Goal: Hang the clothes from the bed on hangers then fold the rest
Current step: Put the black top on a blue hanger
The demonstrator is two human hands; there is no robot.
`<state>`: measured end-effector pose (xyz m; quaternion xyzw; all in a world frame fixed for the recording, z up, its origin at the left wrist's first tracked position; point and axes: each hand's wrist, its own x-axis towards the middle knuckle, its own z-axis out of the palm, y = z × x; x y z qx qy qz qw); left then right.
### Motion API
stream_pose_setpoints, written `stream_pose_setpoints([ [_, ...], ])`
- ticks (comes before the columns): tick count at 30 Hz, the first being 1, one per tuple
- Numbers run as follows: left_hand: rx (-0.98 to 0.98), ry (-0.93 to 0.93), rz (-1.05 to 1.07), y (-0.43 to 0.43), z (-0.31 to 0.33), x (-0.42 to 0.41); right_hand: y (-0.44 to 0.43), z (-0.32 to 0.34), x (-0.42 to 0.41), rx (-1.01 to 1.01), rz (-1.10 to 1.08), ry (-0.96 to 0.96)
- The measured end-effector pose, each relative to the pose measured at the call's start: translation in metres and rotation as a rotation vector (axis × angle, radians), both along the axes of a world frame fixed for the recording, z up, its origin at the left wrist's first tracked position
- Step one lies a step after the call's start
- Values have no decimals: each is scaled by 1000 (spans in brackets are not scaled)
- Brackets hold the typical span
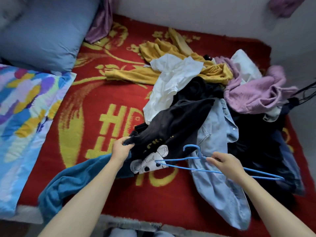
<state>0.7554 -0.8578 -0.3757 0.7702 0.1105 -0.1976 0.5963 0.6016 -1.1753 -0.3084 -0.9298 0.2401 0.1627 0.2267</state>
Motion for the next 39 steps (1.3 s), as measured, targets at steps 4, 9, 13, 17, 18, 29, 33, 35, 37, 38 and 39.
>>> stream_pose_setpoints([
  [4, 98, -265, -309, 36, 67, 10, -2, 58, 27, 380, -76, -382],
  [9, 349, -498, -537, 71, 133, 10, -5, 127, 47, 553, 10, -559],
  [13, 469, -503, -548, 96, 158, 2, -9, 158, 52, 689, -11, -712],
  [17, 557, -518, -656, 105, 181, -5, -3, 181, 70, 1041, -38, -587],
  [18, 599, -538, -678, 105, 187, -5, 5, 183, 77, 1041, 11, -479],
  [29, 697, -730, -687, 120, 213, -29, 79, 198, 108, 530, 186, -488],
  [33, 680, -897, -622, 134, 223, -43, 64, 220, 97, 424, 228, -534],
  [35, 676, -960, -586, 139, 228, -46, 57, 223, 93, 357, 244, -534],
  [37, 673, -968, -561, 144, 232, -46, 55, 224, 90, 345, 238, -547],
  [38, 677, -960, -552, 146, 234, -46, 57, 223, 89, 354, 230, -561],
  [39, 683, -953, -546, 147, 235, -46, 60, 221, 89, 367, 222, -581],
])
